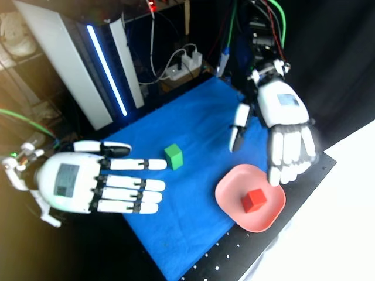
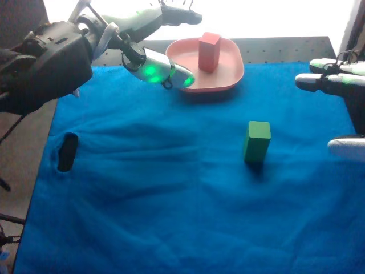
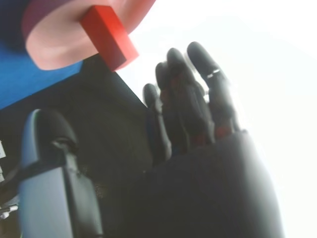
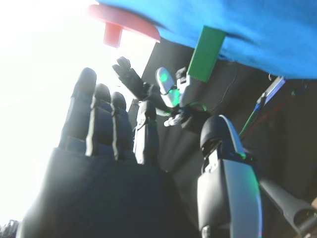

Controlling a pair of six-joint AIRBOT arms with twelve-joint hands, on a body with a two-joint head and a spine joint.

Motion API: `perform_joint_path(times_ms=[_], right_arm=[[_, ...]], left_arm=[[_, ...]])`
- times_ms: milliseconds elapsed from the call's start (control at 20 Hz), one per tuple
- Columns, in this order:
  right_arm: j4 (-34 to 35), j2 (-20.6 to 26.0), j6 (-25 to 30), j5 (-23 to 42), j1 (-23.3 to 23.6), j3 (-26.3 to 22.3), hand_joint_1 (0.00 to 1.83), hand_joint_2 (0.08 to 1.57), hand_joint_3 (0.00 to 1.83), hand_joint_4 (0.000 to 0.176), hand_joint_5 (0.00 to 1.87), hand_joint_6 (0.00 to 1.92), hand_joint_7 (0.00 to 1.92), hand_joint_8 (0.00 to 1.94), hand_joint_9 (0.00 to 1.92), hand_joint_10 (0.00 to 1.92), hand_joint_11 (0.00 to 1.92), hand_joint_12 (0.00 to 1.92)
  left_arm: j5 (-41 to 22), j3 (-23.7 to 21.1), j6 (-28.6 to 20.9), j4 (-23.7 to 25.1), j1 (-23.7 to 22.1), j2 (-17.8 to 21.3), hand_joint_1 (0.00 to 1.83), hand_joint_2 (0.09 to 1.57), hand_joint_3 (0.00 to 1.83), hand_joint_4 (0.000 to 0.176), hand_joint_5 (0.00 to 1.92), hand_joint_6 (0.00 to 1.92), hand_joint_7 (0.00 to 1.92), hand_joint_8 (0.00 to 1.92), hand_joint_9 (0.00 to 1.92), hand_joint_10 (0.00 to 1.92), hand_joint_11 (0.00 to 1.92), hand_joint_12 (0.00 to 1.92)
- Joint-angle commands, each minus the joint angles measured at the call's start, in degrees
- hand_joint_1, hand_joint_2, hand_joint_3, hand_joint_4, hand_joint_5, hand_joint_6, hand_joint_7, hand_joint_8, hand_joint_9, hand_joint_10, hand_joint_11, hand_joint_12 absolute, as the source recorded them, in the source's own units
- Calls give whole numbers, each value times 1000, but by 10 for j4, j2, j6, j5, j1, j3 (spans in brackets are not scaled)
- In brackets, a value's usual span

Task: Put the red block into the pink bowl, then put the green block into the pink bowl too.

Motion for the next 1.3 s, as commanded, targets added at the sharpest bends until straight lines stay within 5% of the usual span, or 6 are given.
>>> perform_joint_path(times_ms=[0,200,400,700,850,1250], right_arm=[[18,0,6,70,7,1,567,1110,0,170,247,3,104,4,85,0,37,265],[5,0,13,70,15,2,629,1018,0,130,322,5,182,1,141,0,2,547],[-25,-4,15,55,50,5,625,1035,5,111,294,0,187,0,126,0,0,514],[-86,-43,22,-4,118,30,623,1068,0,157,263,1,245,2,240,11,0,1019],[-116,-76,62,-29,143,61,847,1048,0,22,466,4,383,3,479,14,202,1032],[-176,-136,86,-107,194,108,975,1091,0,0,659,0,775,7,951,44,668,883]], left_arm=[[-84,-5,-1,7,-1,5,684,938,0,167,287,4,435,5,400,11,0,1080],[-159,-100,-1,22,51,89,725,937,2,102,218,3,210,3,174,4,0,581],[-238,-204,-1,35,129,185,870,907,0,97,177,2,110,0,39,1,15,38],[-324,-302,-1,20,232,286,846,856,0,95,147,2,86,5,40,2,0,149],[-372,-336,-1,1,282,316,853,842,0,43,163,3,144,6,130,14,0,611],[-419,-358,-1,-23,316,324,942,829,0,0,185,7,162,2,141,6,0,1054]])
